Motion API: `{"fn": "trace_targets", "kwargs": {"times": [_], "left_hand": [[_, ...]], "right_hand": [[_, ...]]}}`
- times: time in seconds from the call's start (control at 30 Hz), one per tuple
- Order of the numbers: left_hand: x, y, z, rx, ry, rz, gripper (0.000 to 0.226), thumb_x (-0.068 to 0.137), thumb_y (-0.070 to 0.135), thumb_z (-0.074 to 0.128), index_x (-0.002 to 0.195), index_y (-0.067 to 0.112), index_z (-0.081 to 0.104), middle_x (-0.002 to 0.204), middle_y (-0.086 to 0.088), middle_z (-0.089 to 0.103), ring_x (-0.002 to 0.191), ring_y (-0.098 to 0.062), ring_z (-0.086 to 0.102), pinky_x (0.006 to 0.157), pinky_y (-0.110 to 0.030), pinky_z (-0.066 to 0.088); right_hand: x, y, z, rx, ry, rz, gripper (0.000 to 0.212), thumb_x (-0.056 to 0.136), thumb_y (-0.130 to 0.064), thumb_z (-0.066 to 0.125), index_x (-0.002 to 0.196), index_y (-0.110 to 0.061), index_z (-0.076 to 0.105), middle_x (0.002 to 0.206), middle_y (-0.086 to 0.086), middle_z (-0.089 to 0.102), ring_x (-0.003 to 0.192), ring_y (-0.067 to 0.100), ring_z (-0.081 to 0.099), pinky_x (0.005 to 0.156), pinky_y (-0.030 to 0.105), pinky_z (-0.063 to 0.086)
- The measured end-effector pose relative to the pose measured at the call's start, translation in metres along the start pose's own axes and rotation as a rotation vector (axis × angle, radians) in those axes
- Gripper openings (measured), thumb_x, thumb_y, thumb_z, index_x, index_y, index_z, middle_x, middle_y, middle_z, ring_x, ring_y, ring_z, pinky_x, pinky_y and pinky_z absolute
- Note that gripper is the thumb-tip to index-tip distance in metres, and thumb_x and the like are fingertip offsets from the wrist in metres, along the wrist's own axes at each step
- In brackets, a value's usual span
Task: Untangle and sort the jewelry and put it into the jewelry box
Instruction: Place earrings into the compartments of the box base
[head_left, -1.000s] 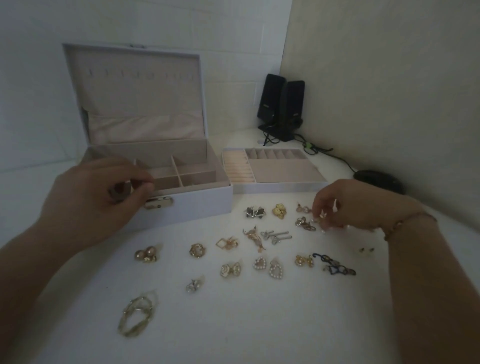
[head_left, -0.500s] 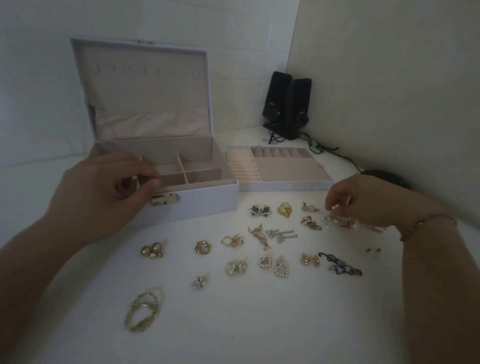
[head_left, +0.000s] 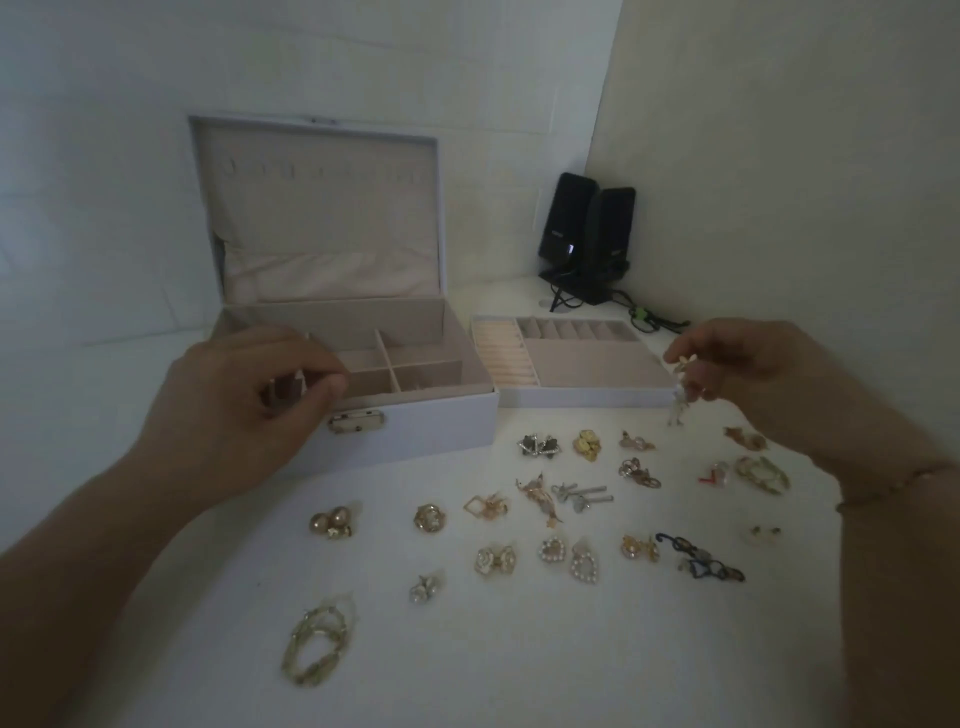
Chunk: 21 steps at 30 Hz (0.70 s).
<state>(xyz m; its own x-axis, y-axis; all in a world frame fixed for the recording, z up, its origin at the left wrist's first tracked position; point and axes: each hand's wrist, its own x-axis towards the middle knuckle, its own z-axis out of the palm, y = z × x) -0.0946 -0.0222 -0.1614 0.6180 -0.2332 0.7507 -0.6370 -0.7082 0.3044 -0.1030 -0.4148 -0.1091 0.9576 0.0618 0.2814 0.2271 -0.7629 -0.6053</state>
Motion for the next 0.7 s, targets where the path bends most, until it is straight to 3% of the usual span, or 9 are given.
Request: {"fn": "trace_targets", "kwargs": {"times": [0.03,0.07,0.17,0.37,0.57,0.63,0.7], "left_hand": [[0.0,0.0,-0.001,-0.004,0.002,0.004,0.018,0.085,0.035,0.059,0.082,0.023,0.072,0.072,0.017,0.056,0.063,-0.003,0.052,0.058,-0.028,0.046],[0.0,0.0,-0.001,-0.008,0.006,0.009,0.018,0.085,0.035,0.059,0.082,0.023,0.072,0.074,0.019,0.056,0.063,-0.002,0.052,0.058,-0.027,0.046],[0.002,0.003,-0.004,-0.022,0.033,0.042,0.017,0.086,0.031,0.06,0.08,0.02,0.072,0.072,0.024,0.055,0.062,0.0,0.052,0.058,-0.025,0.045],[0.004,0.003,-0.012,-0.069,0.187,-0.001,0.01,0.083,0.021,0.066,0.082,0.016,0.075,0.071,0.011,0.065,0.059,-0.012,0.058,0.059,-0.027,0.047],[0.004,-0.004,-0.014,-0.142,0.229,-0.094,0.017,0.084,0.029,0.063,0.083,0.017,0.075,0.066,0.003,0.067,0.058,-0.018,0.061,0.057,-0.034,0.052],[0.005,-0.011,-0.017,-0.168,0.273,-0.143,0.014,0.085,0.025,0.065,0.082,0.016,0.075,0.062,-0.001,0.065,0.056,-0.019,0.059,0.055,-0.034,0.05],[0.006,-0.014,-0.018,-0.155,0.301,-0.16,0.011,0.086,0.021,0.066,0.081,0.016,0.074,0.06,-0.001,0.064,0.054,-0.017,0.058,0.052,-0.033,0.049]], "right_hand": [[0.001,-0.005,0.001,0.071,0.025,-0.011,0.031,0.091,-0.004,0.057,0.081,-0.031,0.069,0.072,-0.001,0.069,0.061,0.011,0.06,0.066,0.034,0.053],[0.002,-0.012,0.002,0.136,0.04,-0.017,0.03,0.091,-0.003,0.056,0.083,-0.028,0.069,0.074,0.004,0.069,0.063,0.009,0.063,0.067,0.027,0.054],[0.012,-0.041,0.005,0.335,0.059,-0.02,0.022,0.092,0.002,0.052,0.089,-0.013,0.067,0.085,0.019,0.064,0.059,0.004,0.065,0.058,0.01,0.051],[0.061,-0.099,0.036,0.375,0.031,-0.076,0.019,0.093,0.002,0.051,0.089,-0.009,0.066,0.076,0.012,0.062,0.057,0.01,0.064,0.058,0.02,0.057],[0.105,-0.132,0.107,0.323,-0.069,-0.066,0.019,0.088,0.01,0.05,0.086,-0.003,0.064,0.067,0.01,0.058,0.061,0.025,0.061,0.064,0.039,0.061],[0.116,-0.133,0.13,0.256,-0.083,-0.05,0.019,0.084,0.01,0.054,0.085,-0.004,0.066,0.073,0.012,0.06,0.067,0.03,0.064,0.069,0.047,0.06],[0.124,-0.132,0.149,0.089,-0.115,-0.072,0.019,0.079,0.009,0.06,0.086,-0.006,0.068,0.084,0.015,0.065,0.077,0.03,0.068,0.073,0.046,0.059]]}}
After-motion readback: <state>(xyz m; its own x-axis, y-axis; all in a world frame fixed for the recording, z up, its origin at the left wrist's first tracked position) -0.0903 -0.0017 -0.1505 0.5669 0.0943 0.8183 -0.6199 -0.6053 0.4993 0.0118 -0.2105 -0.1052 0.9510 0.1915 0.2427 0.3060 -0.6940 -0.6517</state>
